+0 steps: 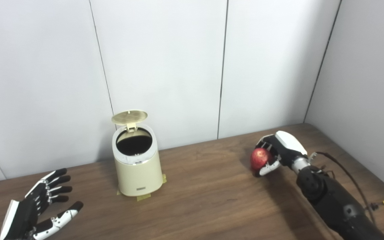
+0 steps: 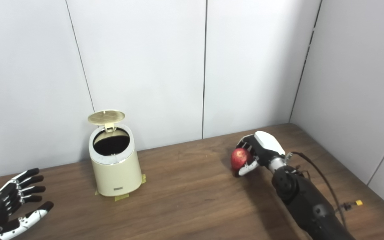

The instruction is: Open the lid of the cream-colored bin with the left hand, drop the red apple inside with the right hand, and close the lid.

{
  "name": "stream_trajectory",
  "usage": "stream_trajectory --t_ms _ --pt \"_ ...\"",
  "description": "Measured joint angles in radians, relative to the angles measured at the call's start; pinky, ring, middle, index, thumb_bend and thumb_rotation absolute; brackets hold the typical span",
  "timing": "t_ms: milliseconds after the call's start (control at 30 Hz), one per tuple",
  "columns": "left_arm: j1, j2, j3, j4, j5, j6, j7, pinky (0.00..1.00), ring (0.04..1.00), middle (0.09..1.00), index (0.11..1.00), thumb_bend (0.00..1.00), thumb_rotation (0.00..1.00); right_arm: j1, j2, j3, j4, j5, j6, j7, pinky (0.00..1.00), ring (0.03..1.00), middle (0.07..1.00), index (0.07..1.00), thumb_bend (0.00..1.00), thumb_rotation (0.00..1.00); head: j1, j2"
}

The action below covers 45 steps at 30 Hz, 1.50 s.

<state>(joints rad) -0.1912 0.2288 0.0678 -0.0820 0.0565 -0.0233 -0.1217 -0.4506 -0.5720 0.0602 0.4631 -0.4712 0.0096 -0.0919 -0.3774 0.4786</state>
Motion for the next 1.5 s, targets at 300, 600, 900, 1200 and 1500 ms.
stream_trajectory --t_ms 300,600,900,1200,1500 --pt "0.0 -0.005 -0.004 0.019 -0.003 -0.007 -0.002 0.66 0.743 0.81 0.848 0.58 0.0 -0.047 0.05 -0.041 -0.336 0.064 0.153 0.106 0.4 0.448 0.473 0.492 0.53 0.0 0.067 -0.009" --pt "0.001 -0.028 -0.018 0.067 0.011 -0.071 0.004 0.64 0.732 0.796 0.831 0.65 0.07 -0.171 0.124 0.0 -0.39 0.065 0.186 0.172 0.36 0.431 0.48 0.485 0.53 0.0 0.185 -0.021" --pt "0.008 -0.074 -0.034 0.067 0.041 -0.072 0.034 0.63 0.722 0.791 0.825 0.68 0.11 -0.206 0.234 0.024 -0.324 0.113 0.166 0.172 0.23 0.299 0.438 0.517 0.53 0.0 0.295 -0.035" --pt "0.008 -0.098 -0.05 0.067 0.057 -0.07 0.049 0.64 0.739 0.793 0.83 0.69 0.13 -0.286 0.295 0.065 -0.3 0.115 0.142 0.174 0.33 0.358 0.424 0.53 0.52 0.0 0.342 -0.04" --pt "0.006 -0.12 -0.059 0.067 0.061 -0.069 0.073 0.63 0.731 0.785 0.825 0.69 0.11 -0.323 0.392 0.121 -0.165 0.099 0.14 0.171 0.61 0.464 0.437 0.523 0.52 0.0 0.373 -0.044"
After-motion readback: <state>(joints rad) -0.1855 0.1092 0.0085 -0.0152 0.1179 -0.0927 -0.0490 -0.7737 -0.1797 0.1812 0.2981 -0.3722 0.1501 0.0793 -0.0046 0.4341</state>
